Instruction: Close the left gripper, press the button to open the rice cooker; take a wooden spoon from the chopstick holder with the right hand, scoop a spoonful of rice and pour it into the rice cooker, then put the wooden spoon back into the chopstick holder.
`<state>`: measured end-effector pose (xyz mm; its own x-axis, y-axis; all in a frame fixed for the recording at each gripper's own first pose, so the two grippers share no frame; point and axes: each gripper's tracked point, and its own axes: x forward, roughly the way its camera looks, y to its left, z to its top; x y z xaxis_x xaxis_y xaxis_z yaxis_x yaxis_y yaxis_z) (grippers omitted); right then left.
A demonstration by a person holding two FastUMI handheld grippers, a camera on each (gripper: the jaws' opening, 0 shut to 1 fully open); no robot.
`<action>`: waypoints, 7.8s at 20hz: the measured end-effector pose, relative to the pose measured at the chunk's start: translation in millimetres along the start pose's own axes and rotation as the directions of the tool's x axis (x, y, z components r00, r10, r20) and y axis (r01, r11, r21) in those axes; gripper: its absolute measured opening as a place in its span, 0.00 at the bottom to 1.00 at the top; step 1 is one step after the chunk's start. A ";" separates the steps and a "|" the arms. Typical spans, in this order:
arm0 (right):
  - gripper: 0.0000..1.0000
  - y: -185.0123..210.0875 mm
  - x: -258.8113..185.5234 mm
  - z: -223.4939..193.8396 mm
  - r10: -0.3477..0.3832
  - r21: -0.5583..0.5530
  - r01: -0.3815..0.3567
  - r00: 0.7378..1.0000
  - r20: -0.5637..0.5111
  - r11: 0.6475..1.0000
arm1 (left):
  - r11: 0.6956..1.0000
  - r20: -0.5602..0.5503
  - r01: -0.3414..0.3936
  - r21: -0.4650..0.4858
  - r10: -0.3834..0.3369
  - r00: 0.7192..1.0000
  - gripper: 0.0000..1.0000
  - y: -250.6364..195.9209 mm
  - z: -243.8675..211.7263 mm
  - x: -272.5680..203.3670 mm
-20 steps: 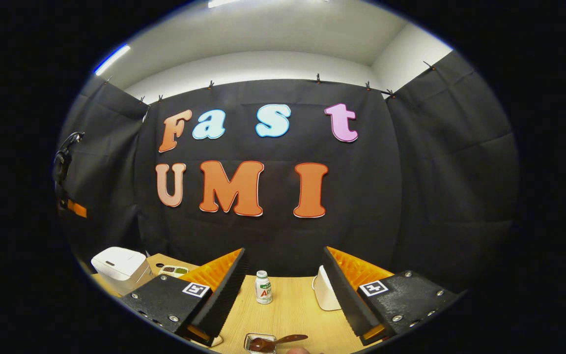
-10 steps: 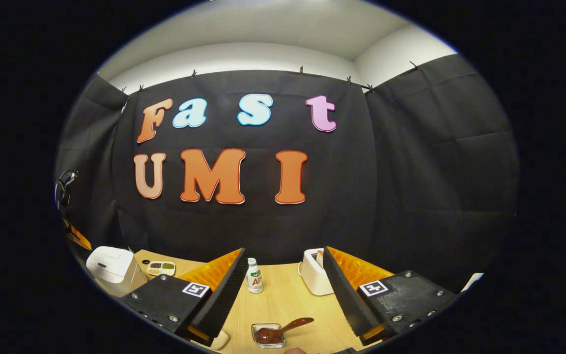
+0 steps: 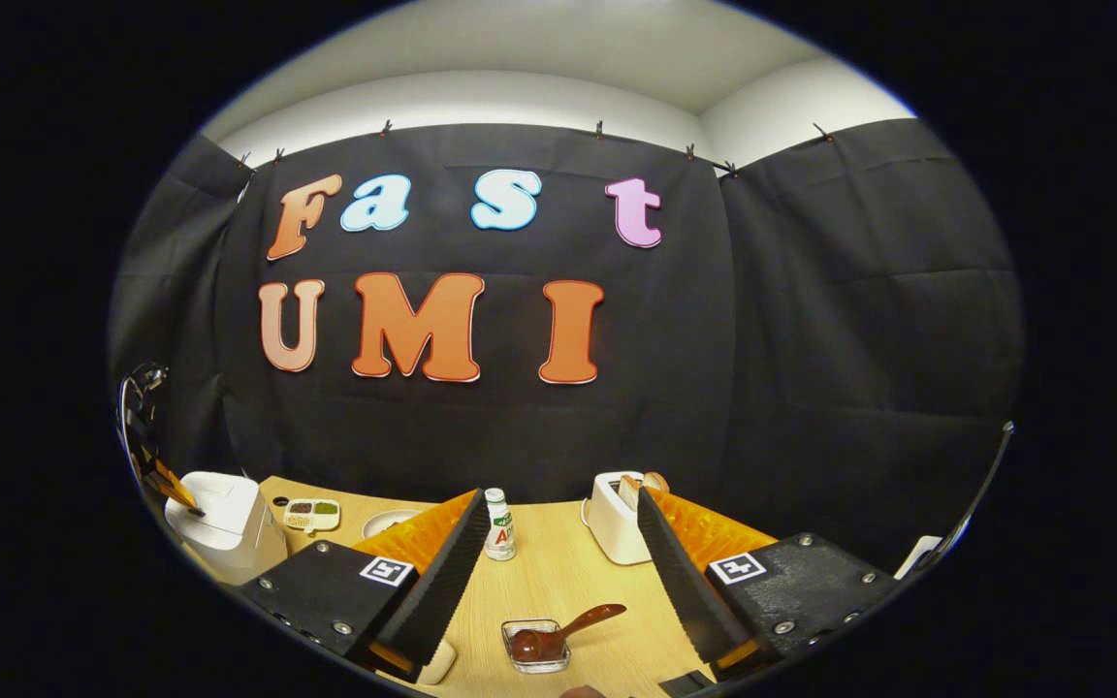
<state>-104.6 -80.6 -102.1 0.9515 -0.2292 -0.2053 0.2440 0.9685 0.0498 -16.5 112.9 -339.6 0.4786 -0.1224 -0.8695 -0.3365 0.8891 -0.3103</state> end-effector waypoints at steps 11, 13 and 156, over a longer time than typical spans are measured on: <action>0.95 12.7 14.4 -18.5 0.022 -0.025 -0.023 0.999 -0.048 0.999 | 0.999 0.177 0.041 -0.002 -0.040 0.983 0.05 -12.5 28.5 -30.4; 0.95 17.4 19.2 -22.9 0.036 -0.024 -0.038 0.997 -0.061 0.999 | 0.999 0.261 0.037 0.019 -0.041 0.965 0.05 -21.1 46.0 -48.1; 0.12 271.0 -2.9 -284.0 0.383 0.714 0.175 0.745 -0.546 0.678 | 0.840 0.622 -0.171 0.515 -0.230 0.748 0.80 -10.4 47.3 -136.1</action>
<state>-94.5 210.2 -365.6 0.6999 0.2532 -0.6678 0.4657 0.5471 0.6955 -39.8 141.2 -199.9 0.9401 -0.0215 -0.3401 0.0538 0.9948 0.0859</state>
